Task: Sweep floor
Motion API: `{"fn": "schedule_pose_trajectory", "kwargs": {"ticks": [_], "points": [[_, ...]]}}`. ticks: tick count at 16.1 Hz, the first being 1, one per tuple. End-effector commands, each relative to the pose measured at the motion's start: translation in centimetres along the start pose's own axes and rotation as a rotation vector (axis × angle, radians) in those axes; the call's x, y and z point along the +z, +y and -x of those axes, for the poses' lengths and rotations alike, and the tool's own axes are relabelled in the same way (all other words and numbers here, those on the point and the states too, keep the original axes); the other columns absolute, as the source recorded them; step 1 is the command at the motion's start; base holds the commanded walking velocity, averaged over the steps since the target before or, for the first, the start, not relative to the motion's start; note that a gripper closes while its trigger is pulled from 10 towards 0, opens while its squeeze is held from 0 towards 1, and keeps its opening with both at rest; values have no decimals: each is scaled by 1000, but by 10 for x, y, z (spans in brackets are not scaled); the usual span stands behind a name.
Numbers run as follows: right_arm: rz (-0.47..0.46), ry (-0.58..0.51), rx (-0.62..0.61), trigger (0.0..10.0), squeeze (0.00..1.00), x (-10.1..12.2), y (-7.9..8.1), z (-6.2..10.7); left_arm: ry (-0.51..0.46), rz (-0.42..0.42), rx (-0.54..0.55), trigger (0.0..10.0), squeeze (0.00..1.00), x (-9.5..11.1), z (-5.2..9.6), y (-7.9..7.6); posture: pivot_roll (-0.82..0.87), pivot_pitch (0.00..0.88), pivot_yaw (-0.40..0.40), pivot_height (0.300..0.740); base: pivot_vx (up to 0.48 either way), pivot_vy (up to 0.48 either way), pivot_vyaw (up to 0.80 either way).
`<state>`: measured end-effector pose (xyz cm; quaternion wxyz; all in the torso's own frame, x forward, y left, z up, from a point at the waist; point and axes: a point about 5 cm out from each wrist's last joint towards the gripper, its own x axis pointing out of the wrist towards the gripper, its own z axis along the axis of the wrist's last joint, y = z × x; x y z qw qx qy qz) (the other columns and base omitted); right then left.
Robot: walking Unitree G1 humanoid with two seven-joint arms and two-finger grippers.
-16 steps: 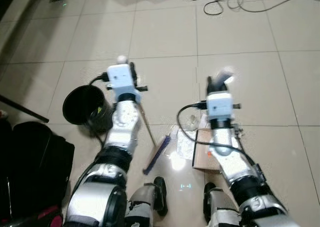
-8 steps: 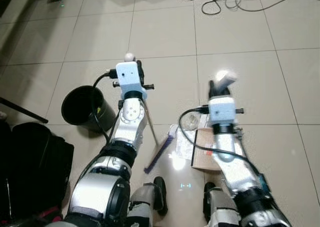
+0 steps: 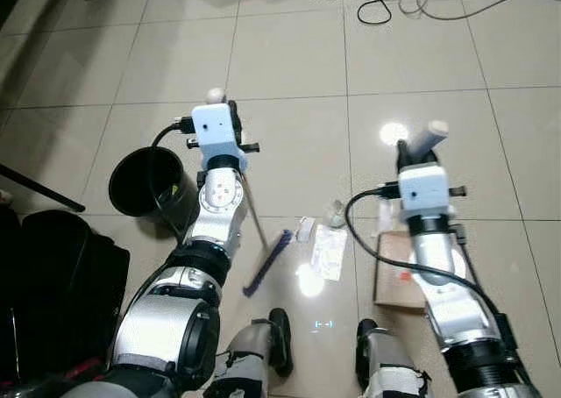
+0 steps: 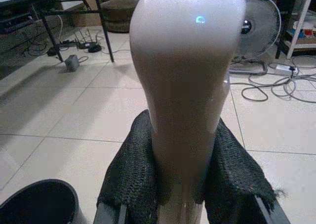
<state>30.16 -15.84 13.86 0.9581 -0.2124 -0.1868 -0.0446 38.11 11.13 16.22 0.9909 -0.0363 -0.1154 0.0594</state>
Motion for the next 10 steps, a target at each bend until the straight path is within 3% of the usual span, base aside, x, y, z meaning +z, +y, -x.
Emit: {"fn": "schedule_pose_trajectory", "kwargs": {"ticks": [1,3,6,10], "points": [[-21,4,33,10000,0,0,10,7,-5,1,13,10000,0,1,-1,1,67,276,152,740,0,0,0],[-53,18,50,10000,0,-3,18,11,-2,3,8,10000,0,0,0,-2,73,284,155,740,0,0,0],[-146,45,76,10000,0,-3,43,13,6,12,10,10000,0,0,-1,-3,95,310,166,740,0,0,0],[-147,63,97,10000,0,-3,60,14,25,7,12,10000,0,-3,0,-6,104,305,171,740,0,0,0]]}}
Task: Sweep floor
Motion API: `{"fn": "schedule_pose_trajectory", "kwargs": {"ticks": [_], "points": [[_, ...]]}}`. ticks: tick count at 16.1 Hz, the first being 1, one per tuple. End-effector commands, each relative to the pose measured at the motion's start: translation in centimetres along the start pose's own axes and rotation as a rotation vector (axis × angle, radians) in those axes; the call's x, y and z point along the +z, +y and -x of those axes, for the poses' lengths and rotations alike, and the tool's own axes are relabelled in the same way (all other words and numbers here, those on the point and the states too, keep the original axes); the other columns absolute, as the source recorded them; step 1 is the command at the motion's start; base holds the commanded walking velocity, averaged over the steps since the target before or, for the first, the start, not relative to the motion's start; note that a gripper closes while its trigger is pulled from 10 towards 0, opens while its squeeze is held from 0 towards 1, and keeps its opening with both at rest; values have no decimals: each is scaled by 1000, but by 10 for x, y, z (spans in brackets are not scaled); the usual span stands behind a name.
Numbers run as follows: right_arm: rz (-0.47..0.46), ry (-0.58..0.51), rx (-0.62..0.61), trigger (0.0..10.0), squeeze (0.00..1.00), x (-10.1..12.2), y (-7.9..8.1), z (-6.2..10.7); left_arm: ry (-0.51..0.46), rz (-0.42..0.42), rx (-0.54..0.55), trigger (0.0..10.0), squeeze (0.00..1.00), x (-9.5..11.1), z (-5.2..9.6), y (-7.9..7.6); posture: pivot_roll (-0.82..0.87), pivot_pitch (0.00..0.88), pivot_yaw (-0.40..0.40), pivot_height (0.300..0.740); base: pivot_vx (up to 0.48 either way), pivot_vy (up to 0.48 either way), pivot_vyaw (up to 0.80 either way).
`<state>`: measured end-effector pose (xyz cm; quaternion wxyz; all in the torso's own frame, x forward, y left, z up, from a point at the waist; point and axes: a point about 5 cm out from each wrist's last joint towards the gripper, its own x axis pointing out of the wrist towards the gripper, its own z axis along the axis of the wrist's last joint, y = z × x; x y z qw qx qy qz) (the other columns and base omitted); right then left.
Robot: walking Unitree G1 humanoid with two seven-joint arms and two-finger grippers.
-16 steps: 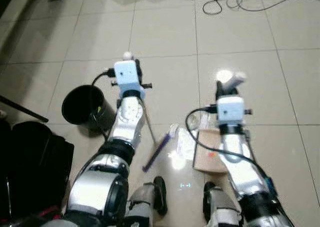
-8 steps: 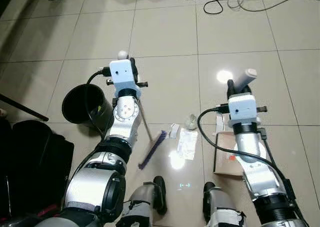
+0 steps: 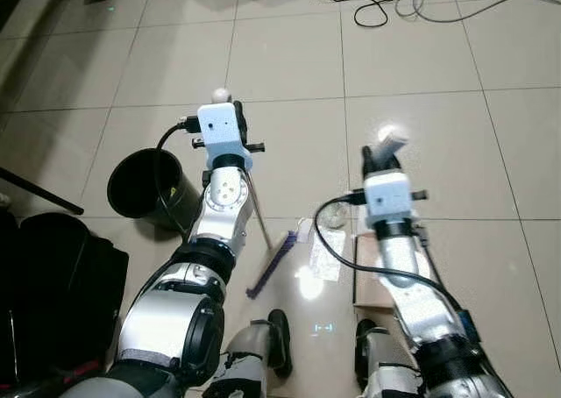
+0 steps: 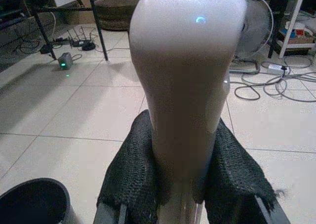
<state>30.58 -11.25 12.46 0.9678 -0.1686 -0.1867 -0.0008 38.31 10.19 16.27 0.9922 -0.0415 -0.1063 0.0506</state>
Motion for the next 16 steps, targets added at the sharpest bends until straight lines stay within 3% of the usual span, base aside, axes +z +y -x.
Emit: {"fn": "schedule_pose_trajectory", "kwargs": {"ticks": [1,4,8,11,16], "points": [[-51,83,13,10000,0,-12,13,11,9,-6,28,10000,0,-3,1,2,106,315,172,740,0,0,0],[-92,73,-15,10000,0,-4,24,3,13,5,27,10000,0,-1,1,-6,88,286,173,740,0,0,0],[-115,72,-44,10000,0,3,32,-8,16,24,58,10000,0,2,-2,-6,95,286,169,740,0,0,0],[-132,69,-20,10000,0,5,39,-9,42,101,62,10000,0,5,-8,0,100,292,164,740,0,0,0],[-121,108,-22,10000,0,-5,37,-4,101,201,-30,10000,0,-3,-3,-13,106,292,165,740,0,0,0]]}}
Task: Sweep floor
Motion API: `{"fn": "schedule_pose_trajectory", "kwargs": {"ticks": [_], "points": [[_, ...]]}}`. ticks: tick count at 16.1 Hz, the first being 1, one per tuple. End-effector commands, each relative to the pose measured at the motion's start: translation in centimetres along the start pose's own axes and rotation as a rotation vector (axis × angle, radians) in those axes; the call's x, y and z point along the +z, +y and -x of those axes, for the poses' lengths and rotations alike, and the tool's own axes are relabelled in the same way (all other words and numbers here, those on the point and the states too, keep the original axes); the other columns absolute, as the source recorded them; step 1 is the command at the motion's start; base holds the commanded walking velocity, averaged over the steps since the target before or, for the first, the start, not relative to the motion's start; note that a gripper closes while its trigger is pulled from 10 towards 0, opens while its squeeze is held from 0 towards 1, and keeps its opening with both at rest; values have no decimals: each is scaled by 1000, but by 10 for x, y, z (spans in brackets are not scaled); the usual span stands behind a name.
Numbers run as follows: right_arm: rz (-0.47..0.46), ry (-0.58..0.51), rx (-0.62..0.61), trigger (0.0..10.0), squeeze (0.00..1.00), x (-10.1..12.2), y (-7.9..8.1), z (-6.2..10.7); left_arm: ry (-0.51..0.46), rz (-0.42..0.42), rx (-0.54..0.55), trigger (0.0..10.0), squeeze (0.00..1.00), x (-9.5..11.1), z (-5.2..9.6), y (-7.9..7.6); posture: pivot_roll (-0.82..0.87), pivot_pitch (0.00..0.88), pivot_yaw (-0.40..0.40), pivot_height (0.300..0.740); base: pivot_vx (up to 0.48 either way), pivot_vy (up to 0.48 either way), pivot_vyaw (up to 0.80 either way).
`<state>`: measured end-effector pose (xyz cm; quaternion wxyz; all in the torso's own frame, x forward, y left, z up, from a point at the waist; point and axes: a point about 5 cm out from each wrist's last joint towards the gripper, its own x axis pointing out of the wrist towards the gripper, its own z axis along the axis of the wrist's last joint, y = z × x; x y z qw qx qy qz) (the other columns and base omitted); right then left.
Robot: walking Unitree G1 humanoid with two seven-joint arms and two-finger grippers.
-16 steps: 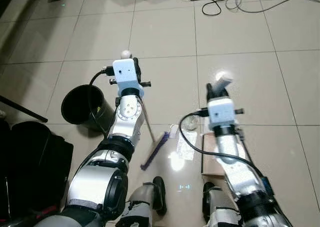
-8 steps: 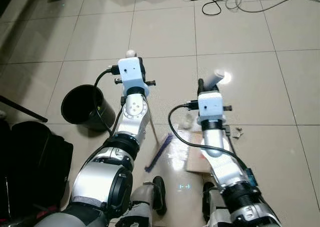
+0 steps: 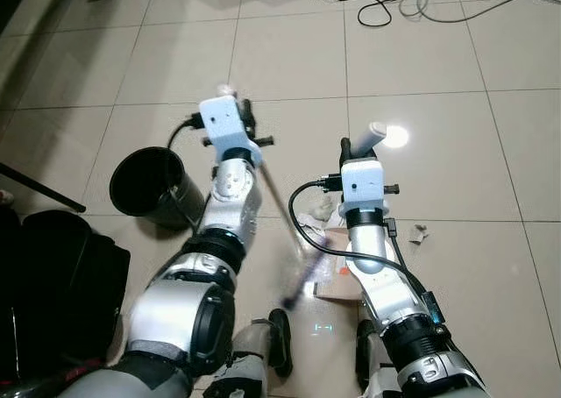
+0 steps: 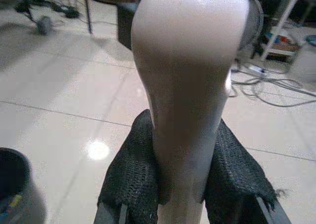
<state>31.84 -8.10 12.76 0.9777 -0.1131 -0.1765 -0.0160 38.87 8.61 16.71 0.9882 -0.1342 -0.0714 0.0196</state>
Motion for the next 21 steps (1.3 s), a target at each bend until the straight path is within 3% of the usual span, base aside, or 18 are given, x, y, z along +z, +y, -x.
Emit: {"fn": "schedule_pose_trajectory", "kwargs": {"ticks": [1,4,6,8,9,11,12,14,15,17,21], "points": [[-12,83,19,10000,0,-15,4,10,24,20,3,10000,0,-6,3,4,107,305,166,740,0,0,0],[-7,94,16,10000,0,-18,0,12,-8,123,-9,10000,0,1,1,2,105,294,164,740,0,0,0],[-3,99,16,10000,0,-20,-1,13,-48,130,-25,10000,0,12,-4,4,105,296,165,740,0,0,0],[6,104,16,10000,0,-21,-3,15,-187,86,-70,10000,0,45,-14,11,103,292,167,740,0,0,0],[7,105,16,10000,0,-22,-3,15,-214,70,-87,10000,0,51,-16,13,106,299,169,740,0,0,0],[10,109,13,10000,0,-23,-4,17,-323,-40,-129,10000,0,75,-20,27,106,285,170,740,0,0,0],[10,111,15,10000,0,-23,-3,17,-331,-97,-127,10000,0,77,-20,37,106,288,171,740,0,0,0],[7,113,15,10000,0,-23,-2,19,-306,-155,-138,10000,0,68,-18,45,95,297,173,740,0,0,0],[5,114,15,10000,0,-23,-1,20,-247,-225,-171,10000,0,51,-13,46,91,298,173,740,0,0,0],[6,115,14,10000,0,-23,-1,22,-184,-256,-192,10000,0,32,-6,45,86,303,173,740,0,0,0],[16,124,-5,10000,0,-24,-7,30,-85,-143,-164,10000,0,-7,11,33,54,324,178,740,0,0,0]]}}
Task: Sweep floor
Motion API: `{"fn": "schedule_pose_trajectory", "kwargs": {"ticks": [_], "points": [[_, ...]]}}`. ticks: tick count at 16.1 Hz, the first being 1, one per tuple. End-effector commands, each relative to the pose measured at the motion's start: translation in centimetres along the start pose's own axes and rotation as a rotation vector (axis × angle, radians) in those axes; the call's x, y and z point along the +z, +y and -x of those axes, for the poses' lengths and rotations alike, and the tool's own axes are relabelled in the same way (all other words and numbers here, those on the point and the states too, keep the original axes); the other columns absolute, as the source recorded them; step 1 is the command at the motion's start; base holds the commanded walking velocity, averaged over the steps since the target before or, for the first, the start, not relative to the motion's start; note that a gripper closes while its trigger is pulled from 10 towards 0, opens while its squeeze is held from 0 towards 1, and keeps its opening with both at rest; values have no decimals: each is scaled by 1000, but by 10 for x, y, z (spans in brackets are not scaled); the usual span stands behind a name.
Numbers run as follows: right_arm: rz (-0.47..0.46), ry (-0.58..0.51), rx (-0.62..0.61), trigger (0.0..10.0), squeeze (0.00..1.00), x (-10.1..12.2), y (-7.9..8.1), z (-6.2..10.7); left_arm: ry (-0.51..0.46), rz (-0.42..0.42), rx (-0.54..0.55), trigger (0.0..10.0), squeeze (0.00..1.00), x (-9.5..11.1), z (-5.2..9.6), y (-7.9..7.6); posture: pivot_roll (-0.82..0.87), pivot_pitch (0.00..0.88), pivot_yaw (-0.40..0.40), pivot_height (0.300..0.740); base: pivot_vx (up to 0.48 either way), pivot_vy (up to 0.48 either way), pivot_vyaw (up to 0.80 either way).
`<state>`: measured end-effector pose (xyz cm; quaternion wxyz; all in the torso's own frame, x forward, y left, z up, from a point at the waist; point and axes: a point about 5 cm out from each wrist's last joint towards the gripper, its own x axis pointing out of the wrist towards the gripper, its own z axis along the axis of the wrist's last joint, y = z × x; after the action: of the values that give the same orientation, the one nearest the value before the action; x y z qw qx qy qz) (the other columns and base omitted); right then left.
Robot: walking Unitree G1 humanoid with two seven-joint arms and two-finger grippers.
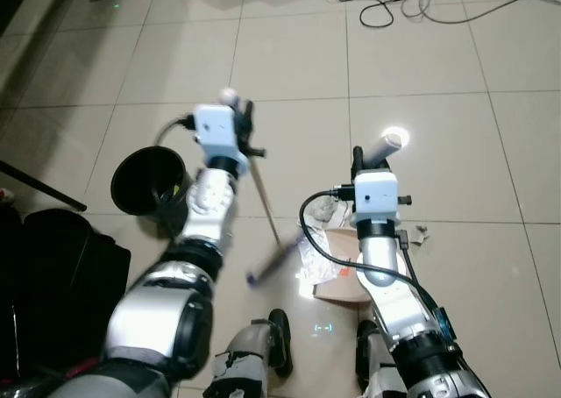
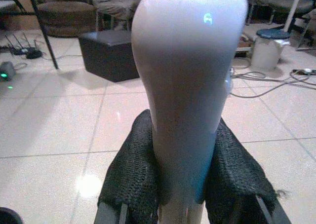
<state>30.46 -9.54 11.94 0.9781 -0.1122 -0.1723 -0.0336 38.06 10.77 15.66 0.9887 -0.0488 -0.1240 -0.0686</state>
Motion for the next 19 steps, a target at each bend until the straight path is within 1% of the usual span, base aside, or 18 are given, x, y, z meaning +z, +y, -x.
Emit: {"fn": "schedule_pose_trajectory", "kwargs": {"ticks": [1,4,6,8,9,11,13,15,17,19], "points": [[15,114,27,10000,0,-19,4,15,13,27,37,10000,0,-8,7,4,53,332,178,740,0,0,0],[21,124,26,10000,0,-20,2,17,48,76,32,10000,0,-18,12,-5,53,322,174,740,0,0,0],[22,128,27,10000,0,-20,2,16,58,138,25,10000,0,-21,13,-13,57,328,174,740,0,0,0],[20,128,25,10000,0,-20,2,14,70,143,-35,10000,0,-25,17,-27,55,319,174,740,0,0,0],[18,127,21,10000,0,-19,2,13,80,147,-44,10000,0,-29,20,-31,51,319,176,740,0,0,0],[-2,133,-26,10000,0,-17,-5,7,95,186,-48,10000,0,-34,25,-40,47,328,176,740,0,0,0],[-8,134,-49,10000,0,-16,-10,3,90,200,-69,10000,0,-35,27,-50,47,320,176,740,0,0,0],[-3,139,-53,10000,0,-17,-14,-1,74,233,-83,10000,0,-31,26,-59,49,320,168,740,0,0,0],[-5,143,-57,10000,0,-17,-15,-4,55,259,-89,10000,0,-27,24,-66,47,318,166,740,0,0,0],[-8,145,-59,10000,0,-17,-15,-5,46,279,-88,10000,0,-25,24,-68,48,311,165,740,0,0,0]]}}
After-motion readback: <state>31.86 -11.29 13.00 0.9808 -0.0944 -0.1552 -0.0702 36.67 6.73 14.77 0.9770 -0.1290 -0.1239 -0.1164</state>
